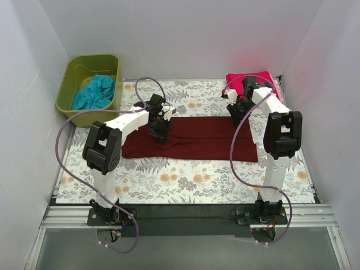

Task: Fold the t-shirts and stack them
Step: Fold the tshirt

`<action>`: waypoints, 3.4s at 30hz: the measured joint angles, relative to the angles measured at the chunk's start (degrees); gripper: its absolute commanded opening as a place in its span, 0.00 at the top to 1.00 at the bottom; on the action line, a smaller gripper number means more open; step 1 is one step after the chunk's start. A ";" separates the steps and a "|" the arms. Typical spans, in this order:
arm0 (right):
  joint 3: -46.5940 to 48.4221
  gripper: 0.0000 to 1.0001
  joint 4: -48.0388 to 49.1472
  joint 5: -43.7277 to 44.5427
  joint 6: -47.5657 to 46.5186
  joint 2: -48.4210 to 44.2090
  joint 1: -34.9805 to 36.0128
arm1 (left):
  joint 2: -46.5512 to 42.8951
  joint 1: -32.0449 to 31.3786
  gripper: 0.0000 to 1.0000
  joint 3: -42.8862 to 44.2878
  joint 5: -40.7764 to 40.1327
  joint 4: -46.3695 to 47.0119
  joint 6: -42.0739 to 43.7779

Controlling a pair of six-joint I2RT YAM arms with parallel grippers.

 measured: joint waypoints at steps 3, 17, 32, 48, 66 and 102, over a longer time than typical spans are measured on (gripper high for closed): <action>1.05 0.74 0.96 1.44 -0.74 1.31 1.20 | -6.19 0.50 0.70 -3.39 -1.55 -0.61 -0.17; -2.99 0.75 5.81 7.21 -2.89 4.09 2.95 | -10.73 5.90 0.70 -13.40 -4.20 -0.37 -1.97; -28.59 0.66 13.29 8.39 -6.71 -13.25 5.18 | 10.27 16.04 0.68 11.21 -3.06 -5.18 3.06; -29.83 0.60 -0.81 2.54 -5.55 -24.98 4.09 | 0.48 12.20 0.55 15.02 13.62 -5.86 20.46; -40.68 0.57 -4.72 -1.18 -4.31 -25.90 4.33 | 8.00 1.84 0.55 13.92 17.42 -7.02 39.91; -44.02 0.94 -1.95 -2.67 -2.69 -23.30 4.46 | 8.59 -0.20 0.55 13.79 15.98 -3.48 44.98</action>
